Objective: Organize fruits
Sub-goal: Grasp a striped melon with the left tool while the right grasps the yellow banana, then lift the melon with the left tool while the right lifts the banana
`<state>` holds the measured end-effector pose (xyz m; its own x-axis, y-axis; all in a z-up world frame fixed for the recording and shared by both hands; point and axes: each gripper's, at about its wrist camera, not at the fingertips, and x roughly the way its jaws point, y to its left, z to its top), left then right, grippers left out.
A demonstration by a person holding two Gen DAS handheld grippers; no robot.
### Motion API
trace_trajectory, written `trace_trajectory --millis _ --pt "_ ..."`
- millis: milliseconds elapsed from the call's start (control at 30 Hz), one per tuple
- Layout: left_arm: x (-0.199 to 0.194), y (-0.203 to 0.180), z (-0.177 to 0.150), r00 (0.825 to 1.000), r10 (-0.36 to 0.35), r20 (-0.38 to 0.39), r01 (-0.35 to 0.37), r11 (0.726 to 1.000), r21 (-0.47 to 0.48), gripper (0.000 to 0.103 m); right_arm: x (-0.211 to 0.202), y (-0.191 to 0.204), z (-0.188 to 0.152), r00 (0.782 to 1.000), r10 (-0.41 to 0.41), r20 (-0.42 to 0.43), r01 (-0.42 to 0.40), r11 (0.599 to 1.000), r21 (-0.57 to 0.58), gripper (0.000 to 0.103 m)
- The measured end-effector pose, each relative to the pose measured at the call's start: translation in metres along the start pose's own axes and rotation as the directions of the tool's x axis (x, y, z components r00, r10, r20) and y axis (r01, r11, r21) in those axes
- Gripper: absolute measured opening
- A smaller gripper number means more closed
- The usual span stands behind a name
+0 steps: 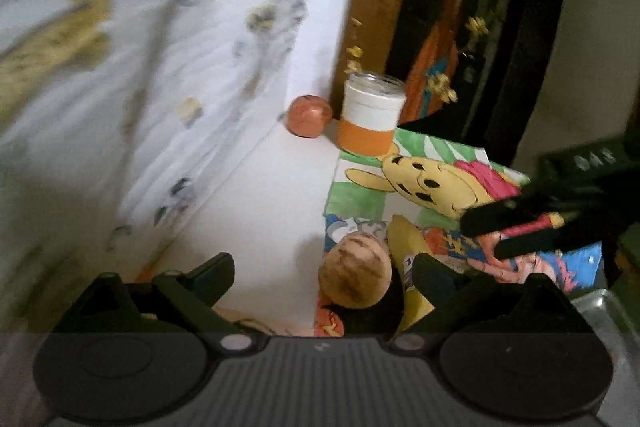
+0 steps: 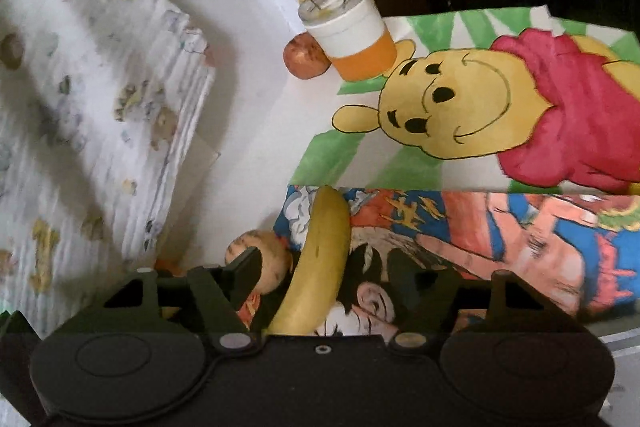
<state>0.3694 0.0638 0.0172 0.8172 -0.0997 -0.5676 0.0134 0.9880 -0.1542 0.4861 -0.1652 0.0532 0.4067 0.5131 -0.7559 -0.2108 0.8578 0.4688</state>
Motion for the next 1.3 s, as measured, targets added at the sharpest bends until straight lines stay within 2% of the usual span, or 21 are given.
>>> trace_trajectory --millis 233,467,667,833,1133,1300 --pt "0.020 -0.009 -0.002 0.999 -0.023 -0.024 0.025 0.996 0.091 0.081 0.035 0.000 0.008 1.000 -0.006 -0.023 0.006 1.000 0.006 0.056" --pt "0.030 -0.007 0.000 0.997 -0.064 -0.041 0.067 0.995 0.076 0.070 0.052 0.003 0.012 0.999 -0.026 -0.032 0.026 1.000 -0.003 0.047" --pt "0.035 -0.013 0.002 0.994 -0.096 -0.060 0.101 0.991 0.086 0.054 0.058 0.003 0.012 0.999 -0.032 -0.038 0.033 0.999 0.002 0.038" --pt "0.035 -0.011 0.002 0.993 -0.096 -0.061 0.101 0.992 0.072 0.053 0.057 -0.001 0.011 0.999 -0.019 -0.033 0.020 1.000 0.017 0.034" --pt "0.021 0.000 0.003 0.996 0.042 -0.078 -0.038 0.998 0.042 0.053 0.040 -0.007 0.011 0.999 -0.026 -0.024 0.027 0.999 0.018 0.033" --pt "0.016 0.008 0.003 0.995 0.071 -0.074 -0.069 0.997 0.037 0.053 0.037 -0.003 0.012 0.997 -0.068 -0.027 0.068 0.998 0.001 0.034"
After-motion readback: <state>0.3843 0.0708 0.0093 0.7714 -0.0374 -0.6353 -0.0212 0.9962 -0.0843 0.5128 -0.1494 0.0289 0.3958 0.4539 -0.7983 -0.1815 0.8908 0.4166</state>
